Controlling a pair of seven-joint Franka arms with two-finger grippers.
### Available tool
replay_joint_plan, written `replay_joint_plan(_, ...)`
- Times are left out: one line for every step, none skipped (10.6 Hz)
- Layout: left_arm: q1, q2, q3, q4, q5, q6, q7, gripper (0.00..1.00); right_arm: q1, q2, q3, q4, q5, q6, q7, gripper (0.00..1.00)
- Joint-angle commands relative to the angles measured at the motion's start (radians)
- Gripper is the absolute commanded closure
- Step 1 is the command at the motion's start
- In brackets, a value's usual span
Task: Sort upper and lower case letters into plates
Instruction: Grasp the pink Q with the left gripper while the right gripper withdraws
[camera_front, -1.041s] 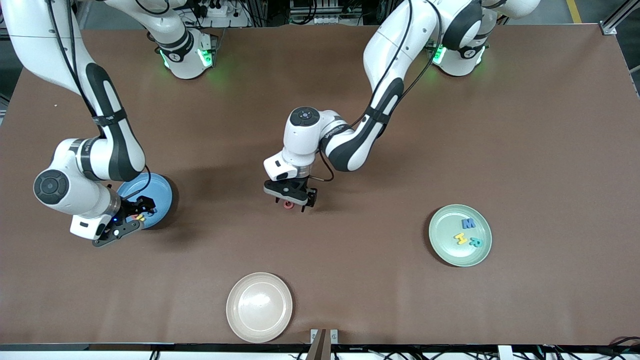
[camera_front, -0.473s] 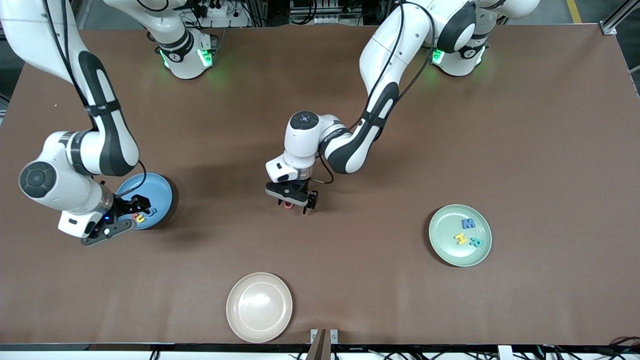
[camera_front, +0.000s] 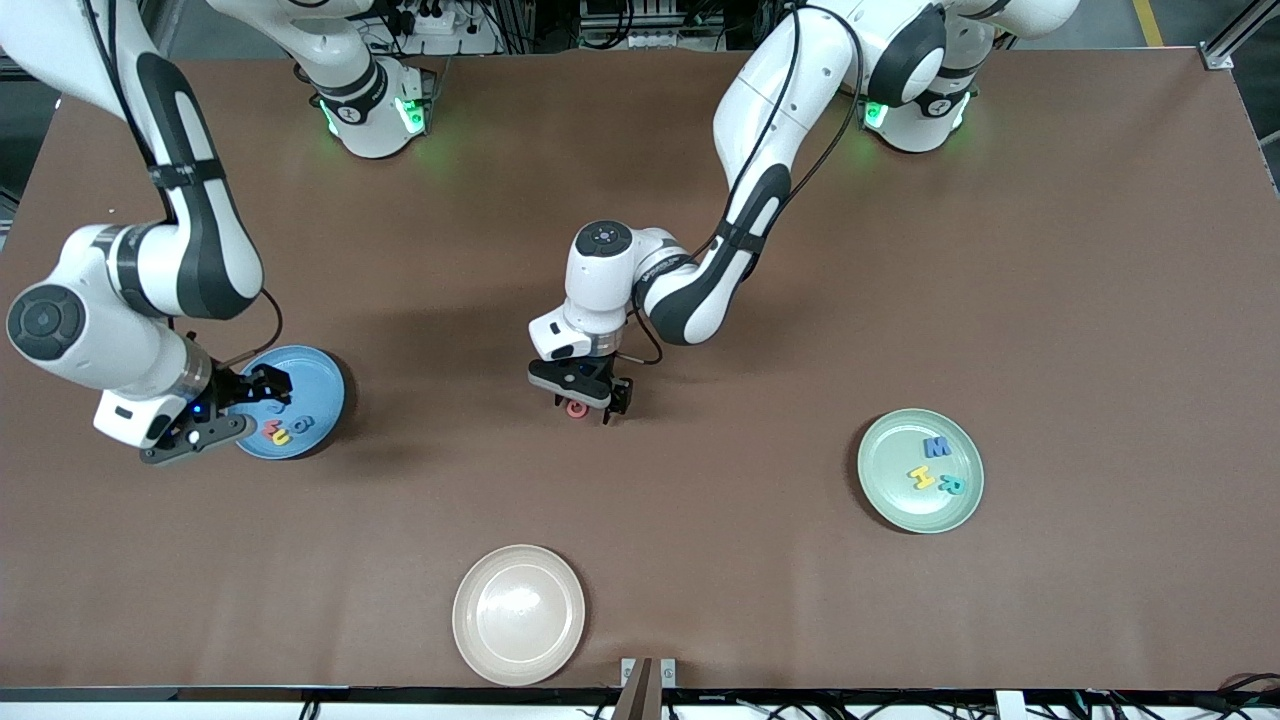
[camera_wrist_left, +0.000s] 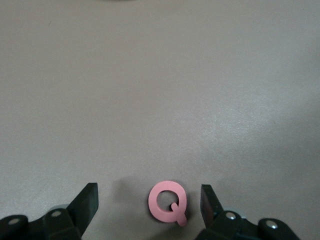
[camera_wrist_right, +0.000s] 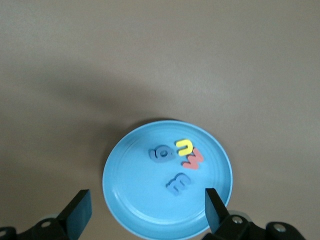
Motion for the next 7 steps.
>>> replay_joint_plan(-0.015,0.039,0.024,0.043,0.021,0.006,-0.031,0.09,-0.005,-0.117,0.009,-0.123,0.009,0.008,0.070,0.00)
replay_joint_plan(-0.016,0.040,0.026,0.043,0.021,0.006,-0.031,0.09,-0.005,-0.146,0.009,-0.150,0.009,0.008,0.077,0.00)
replay_joint_plan(-0.016,0.047,0.026,0.043,0.021,0.006,-0.030,0.09,-0.007,-0.168,0.009,-0.169,0.009,0.006,0.077,0.00)
replay_joint_plan(-0.016,0.047,0.026,0.043,0.021,0.006,-0.031,0.09,-0.007,-0.189,0.009,-0.186,0.009,0.006,0.103,0.00)
replay_joint_plan(-0.019,0.047,0.026,0.043,0.021,0.006,-0.030,0.09,-0.004,-0.206,0.009,-0.192,0.009,-0.003,0.167,0.00)
replay_joint_plan(-0.018,0.048,0.026,0.043,0.021,0.006,-0.028,0.13,0.010,-0.221,0.009,-0.201,0.008,-0.009,0.217,0.00)
replay_joint_plan(-0.018,0.048,0.026,0.043,0.021,0.006,-0.027,0.23,0.016,-0.240,0.009,-0.203,0.008,-0.021,0.242,0.00)
